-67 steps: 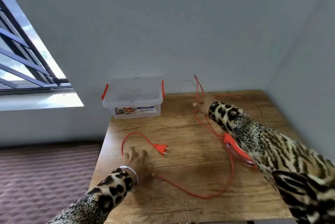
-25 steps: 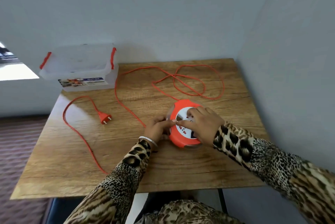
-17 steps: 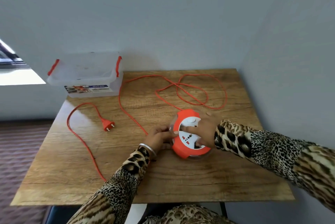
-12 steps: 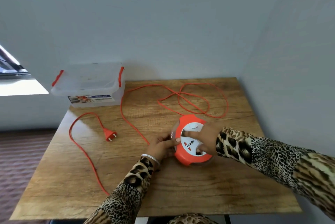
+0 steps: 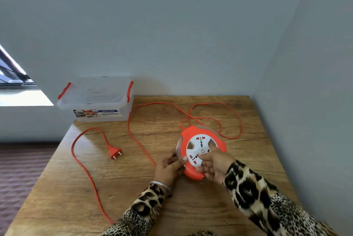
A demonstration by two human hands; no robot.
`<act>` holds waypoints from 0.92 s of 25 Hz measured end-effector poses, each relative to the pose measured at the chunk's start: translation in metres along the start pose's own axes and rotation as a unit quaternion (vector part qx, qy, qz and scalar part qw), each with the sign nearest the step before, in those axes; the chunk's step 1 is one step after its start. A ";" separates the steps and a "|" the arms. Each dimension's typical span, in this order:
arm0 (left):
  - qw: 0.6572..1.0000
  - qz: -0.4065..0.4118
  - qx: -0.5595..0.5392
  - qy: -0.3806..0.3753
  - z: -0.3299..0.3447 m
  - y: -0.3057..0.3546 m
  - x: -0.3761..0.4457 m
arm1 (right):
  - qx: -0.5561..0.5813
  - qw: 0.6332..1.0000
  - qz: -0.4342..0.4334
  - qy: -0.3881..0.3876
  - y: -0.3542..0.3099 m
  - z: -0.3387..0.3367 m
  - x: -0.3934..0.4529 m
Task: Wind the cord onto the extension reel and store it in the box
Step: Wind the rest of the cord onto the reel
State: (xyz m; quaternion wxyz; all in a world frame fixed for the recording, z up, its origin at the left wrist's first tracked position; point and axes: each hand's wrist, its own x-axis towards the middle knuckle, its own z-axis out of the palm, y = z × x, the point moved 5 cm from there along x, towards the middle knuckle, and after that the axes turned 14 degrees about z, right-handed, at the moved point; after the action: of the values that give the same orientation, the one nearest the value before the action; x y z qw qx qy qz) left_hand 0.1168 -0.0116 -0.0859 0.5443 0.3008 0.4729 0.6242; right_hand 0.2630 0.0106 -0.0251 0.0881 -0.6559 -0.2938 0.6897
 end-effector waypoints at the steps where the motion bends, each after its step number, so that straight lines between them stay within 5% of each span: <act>1: 1.000 0.003 0.000 0.003 0.000 -0.001 -0.001 | 0.050 0.999 0.004 -0.015 0.003 0.001 -0.003; 8: 0.999 0.009 0.024 -0.032 -0.002 0.001 -0.001 | 0.104 0.994 0.001 -0.024 0.019 0.007 -0.007; 11: 0.996 -0.038 0.055 -0.066 0.000 0.004 -0.004 | -0.034 0.999 -0.015 0.039 0.023 -0.003 -0.010; 15: 0.977 -0.099 0.118 -0.150 0.014 0.016 -0.012 | -0.193 0.960 -0.123 0.161 0.018 -0.029 -0.026; 19: 0.976 0.013 0.171 -0.133 0.031 0.041 -0.019 | -0.243 0.930 -0.180 0.207 0.013 -0.039 -0.036; 23: 0.931 0.182 0.286 -0.134 0.047 0.062 -0.027 | -0.129 0.937 -0.215 0.242 0.008 -0.043 -0.041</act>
State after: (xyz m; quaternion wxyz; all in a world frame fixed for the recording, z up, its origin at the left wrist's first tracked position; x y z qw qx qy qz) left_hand 0.1400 -0.0226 -0.0081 0.3706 0.6056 0.4915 0.5043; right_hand 0.3117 -0.0044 0.0071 0.2178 -0.7296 -0.4842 0.4310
